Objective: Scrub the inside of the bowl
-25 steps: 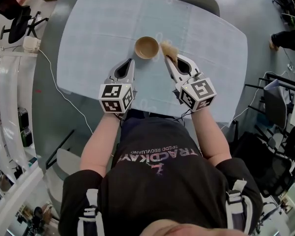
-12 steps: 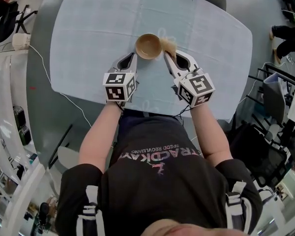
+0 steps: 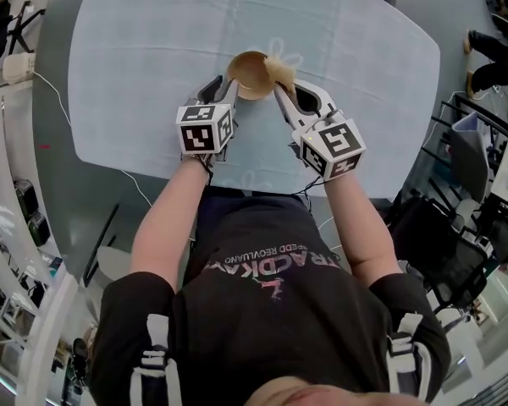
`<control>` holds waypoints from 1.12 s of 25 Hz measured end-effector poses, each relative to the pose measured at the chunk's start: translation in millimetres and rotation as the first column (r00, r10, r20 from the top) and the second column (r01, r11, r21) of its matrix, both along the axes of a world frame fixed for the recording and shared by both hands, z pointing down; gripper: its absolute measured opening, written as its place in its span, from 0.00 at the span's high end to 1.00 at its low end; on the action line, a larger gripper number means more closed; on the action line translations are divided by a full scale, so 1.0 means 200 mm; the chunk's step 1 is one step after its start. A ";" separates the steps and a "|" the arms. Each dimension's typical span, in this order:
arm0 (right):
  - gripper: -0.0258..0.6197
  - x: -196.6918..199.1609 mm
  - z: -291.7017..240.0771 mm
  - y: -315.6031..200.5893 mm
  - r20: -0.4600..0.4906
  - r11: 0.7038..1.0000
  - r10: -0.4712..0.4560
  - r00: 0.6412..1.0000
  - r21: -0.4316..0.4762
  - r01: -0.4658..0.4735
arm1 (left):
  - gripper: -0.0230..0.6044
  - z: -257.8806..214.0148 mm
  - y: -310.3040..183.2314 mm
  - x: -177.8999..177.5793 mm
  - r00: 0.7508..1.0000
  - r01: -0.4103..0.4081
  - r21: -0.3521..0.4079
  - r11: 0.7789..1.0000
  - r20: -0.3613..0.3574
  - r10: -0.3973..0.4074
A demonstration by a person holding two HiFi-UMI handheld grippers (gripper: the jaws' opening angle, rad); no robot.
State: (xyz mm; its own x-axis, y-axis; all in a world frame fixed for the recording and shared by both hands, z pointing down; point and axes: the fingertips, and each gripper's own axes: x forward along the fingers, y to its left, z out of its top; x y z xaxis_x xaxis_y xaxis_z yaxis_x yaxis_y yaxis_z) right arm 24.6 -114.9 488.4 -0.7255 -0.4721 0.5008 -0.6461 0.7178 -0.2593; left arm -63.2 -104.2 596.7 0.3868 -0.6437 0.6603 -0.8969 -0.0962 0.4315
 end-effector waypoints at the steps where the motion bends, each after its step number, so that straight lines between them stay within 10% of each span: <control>1: 0.91 0.00 0.01 0.00 0.000 1.000 0.002 1.000 -0.002 -0.002 | 0.76 0.01 -0.01 0.00 1.000 0.002 -0.005 1.000 -0.002 -0.002; 14: 0.91 -0.03 0.05 0.00 -0.023 1.000 0.005 1.000 -0.020 -0.006 | 0.91 0.11 -0.06 0.01 1.000 0.011 -0.053 0.999 -0.003 -0.011; 28: 0.91 -0.14 0.11 0.08 -0.120 0.992 -0.120 0.986 -0.054 0.114 | 0.92 -0.16 -0.06 -0.05 0.992 -0.022 0.107 0.994 0.125 0.008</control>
State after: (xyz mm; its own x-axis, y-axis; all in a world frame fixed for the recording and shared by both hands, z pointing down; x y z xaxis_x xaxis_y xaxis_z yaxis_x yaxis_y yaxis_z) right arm -4.1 -97.9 509.9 -0.7060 -0.3617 0.6089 -0.5875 0.7793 -0.2182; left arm -72.3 -115.4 565.1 0.3165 -0.7087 0.6305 -0.9410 -0.1504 0.3033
